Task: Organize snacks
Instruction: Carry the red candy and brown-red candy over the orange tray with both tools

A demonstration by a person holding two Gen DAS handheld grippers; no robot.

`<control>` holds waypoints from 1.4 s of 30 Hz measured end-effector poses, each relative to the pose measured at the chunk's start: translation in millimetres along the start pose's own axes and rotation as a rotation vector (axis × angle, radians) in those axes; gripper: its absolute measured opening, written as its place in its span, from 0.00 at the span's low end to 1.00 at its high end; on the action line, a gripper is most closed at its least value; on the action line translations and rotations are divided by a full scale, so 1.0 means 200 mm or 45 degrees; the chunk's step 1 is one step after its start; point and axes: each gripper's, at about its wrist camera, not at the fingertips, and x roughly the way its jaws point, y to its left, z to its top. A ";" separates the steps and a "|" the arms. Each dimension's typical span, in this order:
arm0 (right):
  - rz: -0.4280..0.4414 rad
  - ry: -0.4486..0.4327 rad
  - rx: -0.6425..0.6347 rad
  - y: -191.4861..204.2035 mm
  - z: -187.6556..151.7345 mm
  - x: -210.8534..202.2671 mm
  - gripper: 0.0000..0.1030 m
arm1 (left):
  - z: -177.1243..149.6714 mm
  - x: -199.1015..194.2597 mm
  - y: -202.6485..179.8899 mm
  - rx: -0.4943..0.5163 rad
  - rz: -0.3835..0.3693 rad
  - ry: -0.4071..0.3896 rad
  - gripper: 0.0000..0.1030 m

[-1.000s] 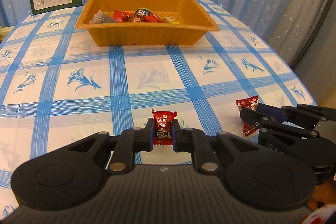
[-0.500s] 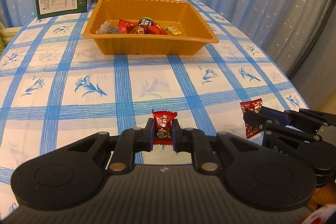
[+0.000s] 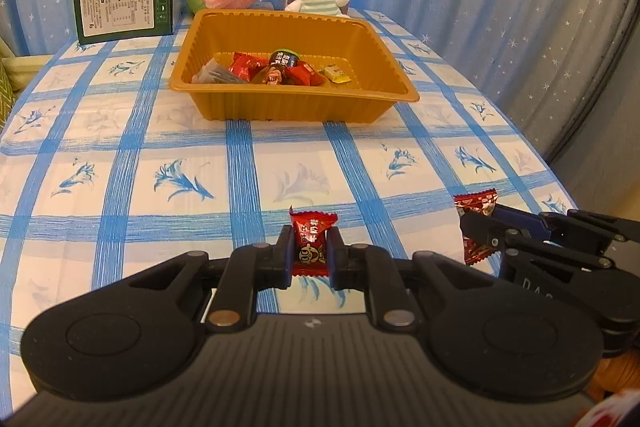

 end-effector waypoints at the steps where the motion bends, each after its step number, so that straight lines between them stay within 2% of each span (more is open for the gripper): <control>1: 0.004 -0.001 0.005 0.00 0.01 0.00 0.20 | 0.01 0.00 0.00 -0.001 0.001 -0.002 0.14; 10: 0.037 -0.017 0.051 -0.04 0.15 0.05 0.20 | 0.11 0.00 0.03 0.008 0.001 -0.031 0.14; 20: 0.061 -0.038 0.063 -0.09 0.38 0.15 0.20 | 0.34 0.03 0.07 0.029 -0.015 -0.079 0.14; 32: 0.116 -0.017 0.105 -0.14 0.64 0.32 0.20 | 0.58 0.12 0.13 0.017 -0.022 -0.088 0.14; 42: 0.118 -0.009 0.090 -0.16 0.79 0.46 0.20 | 0.74 0.22 0.19 0.020 -0.017 -0.093 0.14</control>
